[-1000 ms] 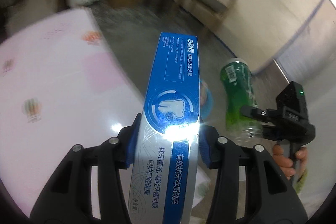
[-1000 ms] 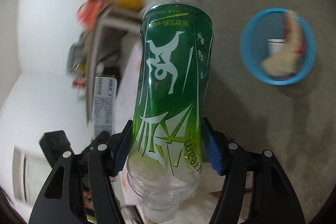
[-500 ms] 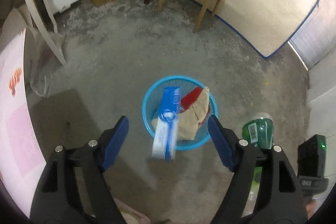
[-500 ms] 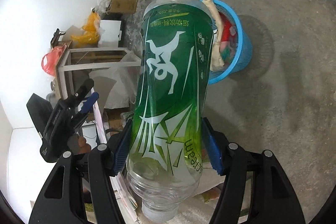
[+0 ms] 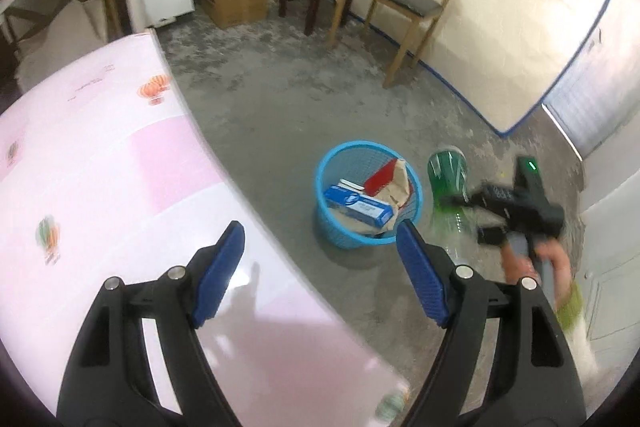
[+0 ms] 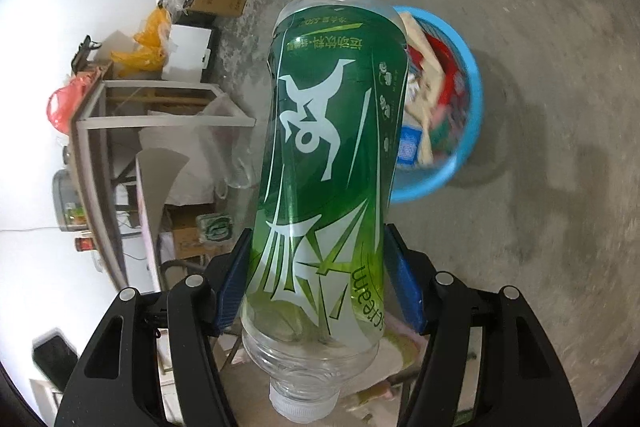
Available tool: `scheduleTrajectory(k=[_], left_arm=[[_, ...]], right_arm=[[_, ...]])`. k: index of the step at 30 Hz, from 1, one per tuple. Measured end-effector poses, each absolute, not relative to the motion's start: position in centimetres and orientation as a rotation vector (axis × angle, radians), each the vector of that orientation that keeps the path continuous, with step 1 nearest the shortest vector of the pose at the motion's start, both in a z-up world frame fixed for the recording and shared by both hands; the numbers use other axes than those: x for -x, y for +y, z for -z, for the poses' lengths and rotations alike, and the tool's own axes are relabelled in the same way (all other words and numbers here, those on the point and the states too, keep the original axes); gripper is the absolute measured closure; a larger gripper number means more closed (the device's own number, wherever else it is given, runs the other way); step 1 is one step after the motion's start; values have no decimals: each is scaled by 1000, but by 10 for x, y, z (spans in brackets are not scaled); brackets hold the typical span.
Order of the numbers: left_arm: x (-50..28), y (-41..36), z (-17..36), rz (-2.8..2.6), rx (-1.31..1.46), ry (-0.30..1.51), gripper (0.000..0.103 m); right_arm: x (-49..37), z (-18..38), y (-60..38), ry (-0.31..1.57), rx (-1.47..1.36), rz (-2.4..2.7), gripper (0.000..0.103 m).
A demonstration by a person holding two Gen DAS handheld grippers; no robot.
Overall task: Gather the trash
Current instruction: 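Drop the box from the left gripper while the right gripper drops the bottle into the wastebasket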
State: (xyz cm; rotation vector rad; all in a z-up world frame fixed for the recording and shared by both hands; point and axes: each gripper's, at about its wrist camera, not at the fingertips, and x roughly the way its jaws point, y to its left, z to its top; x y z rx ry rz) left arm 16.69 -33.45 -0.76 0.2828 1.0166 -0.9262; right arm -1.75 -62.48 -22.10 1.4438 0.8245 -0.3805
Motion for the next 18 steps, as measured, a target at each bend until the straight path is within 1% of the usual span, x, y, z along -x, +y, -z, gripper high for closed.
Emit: scheduleTrajectory(k=[3,4,5,9,14,18], left_arm=[[-159,-296,-2,885,-234,988,25],[-156,-282,-4,864,-221,976,24],[-154,-272,-4,840,-218,969,24],[-145,-246,2,762,-222,954,24],[-132,-229,11,755,-192,963,24],[-125,-233,18,766,-222,944,24]], right_arm=[[-13,230,-644,844,-1450,393,40],[-24,237,-651,864,-1461,411,38],[-36,243,-658,881,-1463,438,33],[-52,257,-669,904,-1423,532,33],[-44,251,-649,901,-1375,549,33],[-21,229,-628,880,-1300,569,33]])
